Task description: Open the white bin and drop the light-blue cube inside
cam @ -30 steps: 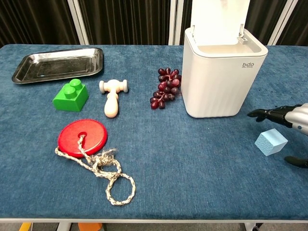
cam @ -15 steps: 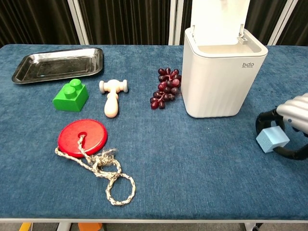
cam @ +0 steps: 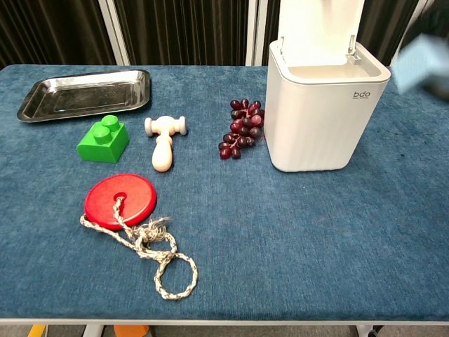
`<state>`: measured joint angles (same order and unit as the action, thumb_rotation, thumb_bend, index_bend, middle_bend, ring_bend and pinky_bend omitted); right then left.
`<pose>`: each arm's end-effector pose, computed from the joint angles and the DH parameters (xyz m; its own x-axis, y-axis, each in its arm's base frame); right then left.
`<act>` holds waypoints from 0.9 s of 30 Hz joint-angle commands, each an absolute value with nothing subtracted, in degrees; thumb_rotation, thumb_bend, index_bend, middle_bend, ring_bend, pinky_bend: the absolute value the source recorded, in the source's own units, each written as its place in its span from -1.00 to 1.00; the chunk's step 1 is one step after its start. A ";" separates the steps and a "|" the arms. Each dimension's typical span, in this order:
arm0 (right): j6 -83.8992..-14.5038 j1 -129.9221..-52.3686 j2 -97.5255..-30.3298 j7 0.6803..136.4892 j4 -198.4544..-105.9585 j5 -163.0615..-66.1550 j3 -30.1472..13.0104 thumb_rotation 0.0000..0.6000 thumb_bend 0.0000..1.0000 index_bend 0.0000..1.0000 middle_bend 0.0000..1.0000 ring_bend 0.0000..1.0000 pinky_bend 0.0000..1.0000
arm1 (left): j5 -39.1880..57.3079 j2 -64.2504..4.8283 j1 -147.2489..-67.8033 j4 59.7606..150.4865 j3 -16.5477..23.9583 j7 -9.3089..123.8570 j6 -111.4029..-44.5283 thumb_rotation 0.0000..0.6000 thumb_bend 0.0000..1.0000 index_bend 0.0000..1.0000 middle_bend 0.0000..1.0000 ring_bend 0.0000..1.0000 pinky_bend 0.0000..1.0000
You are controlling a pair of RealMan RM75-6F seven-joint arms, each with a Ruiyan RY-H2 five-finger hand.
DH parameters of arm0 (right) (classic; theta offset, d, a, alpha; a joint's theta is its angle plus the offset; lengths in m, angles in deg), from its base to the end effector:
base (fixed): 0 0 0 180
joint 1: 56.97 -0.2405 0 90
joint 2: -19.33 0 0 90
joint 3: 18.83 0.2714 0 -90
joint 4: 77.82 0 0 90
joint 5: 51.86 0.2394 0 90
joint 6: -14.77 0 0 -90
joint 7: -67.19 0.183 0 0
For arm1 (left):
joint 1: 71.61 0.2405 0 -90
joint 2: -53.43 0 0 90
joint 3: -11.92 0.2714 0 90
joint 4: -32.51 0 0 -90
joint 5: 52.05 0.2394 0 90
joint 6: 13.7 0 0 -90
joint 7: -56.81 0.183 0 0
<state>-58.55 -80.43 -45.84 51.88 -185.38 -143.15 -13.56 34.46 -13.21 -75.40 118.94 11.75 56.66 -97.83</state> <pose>-0.1700 -0.2918 0.0801 0.4333 -0.0096 0.9012 -0.8026 -0.4590 0.3810 -0.3628 0.2069 0.1235 0.4483 0.0695 0.8912 0.8932 0.0023 -0.4496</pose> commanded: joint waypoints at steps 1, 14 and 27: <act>-59.94 -83.27 -47.39 49.95 -184.36 -143.02 -8.20 1.00 -0.32 0.47 0.30 0.22 0.38 | 34.28 -13.07 -75.31 119.04 11.68 56.55 -97.90 1.00 -0.92 -0.56 -0.71 -0.84 -0.64; -54.43 -89.88 -55.10 46.87 -179.54 -134.70 -4.06 1.00 -1.00 -1.00 -1.00 -1.00 -1.00 | 34.10 -12.84 -75.04 118.24 11.70 55.28 -97.98 1.00 -0.92 -0.56 -0.70 -0.84 -0.64; -72.77 -71.85 -45.22 50.42 -178.84 -144.30 -16.69 1.00 -0.99 -1.00 -1.00 -1.00 -1.00 | 35.46 -13.29 -75.51 118.97 11.43 56.40 -98.80 1.00 -0.92 -0.57 -0.70 -0.84 -0.64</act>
